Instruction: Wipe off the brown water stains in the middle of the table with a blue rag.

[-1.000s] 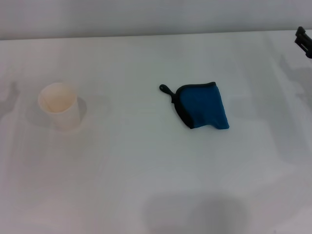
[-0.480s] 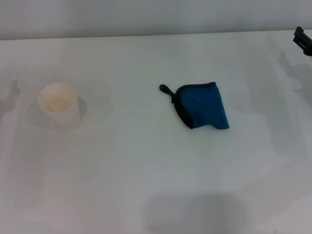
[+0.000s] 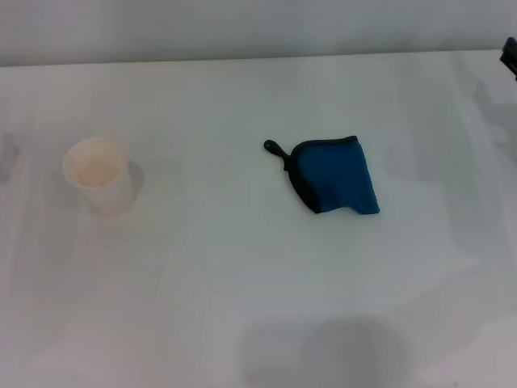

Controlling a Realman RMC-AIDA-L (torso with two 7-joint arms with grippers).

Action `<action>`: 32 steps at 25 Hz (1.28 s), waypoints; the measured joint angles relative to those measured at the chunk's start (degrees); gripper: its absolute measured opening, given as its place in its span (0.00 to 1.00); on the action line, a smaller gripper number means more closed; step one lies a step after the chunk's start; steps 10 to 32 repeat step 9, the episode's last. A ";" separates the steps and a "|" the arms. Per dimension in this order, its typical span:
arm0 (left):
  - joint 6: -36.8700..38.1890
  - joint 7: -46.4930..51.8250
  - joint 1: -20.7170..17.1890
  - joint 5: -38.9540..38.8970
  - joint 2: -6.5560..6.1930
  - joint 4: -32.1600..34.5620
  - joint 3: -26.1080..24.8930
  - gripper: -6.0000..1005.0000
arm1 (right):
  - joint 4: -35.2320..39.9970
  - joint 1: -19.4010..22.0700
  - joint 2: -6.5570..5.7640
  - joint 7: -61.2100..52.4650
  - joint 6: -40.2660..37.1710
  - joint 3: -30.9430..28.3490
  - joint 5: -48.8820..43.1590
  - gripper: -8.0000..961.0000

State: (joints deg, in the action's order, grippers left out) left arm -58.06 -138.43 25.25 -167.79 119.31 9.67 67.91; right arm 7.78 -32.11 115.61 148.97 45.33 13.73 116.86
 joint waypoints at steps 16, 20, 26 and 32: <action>-1.37 0.86 -0.15 0.01 0.29 -0.25 -0.51 0.87 | -0.43 0.09 -0.34 0.00 -3.00 0.35 -0.65 0.91; -1.37 0.86 -0.15 0.01 0.29 -0.25 -0.51 0.87 | -0.43 0.09 -0.34 0.00 -3.00 0.35 -0.65 0.91; -1.37 0.86 -0.15 0.01 0.29 -0.25 -0.51 0.87 | -0.43 0.09 -0.34 0.00 -3.00 0.35 -0.65 0.91; -1.37 0.86 -0.15 0.01 0.29 -0.25 -0.51 0.87 | -0.43 0.09 -0.34 0.00 -3.00 0.35 -0.65 0.91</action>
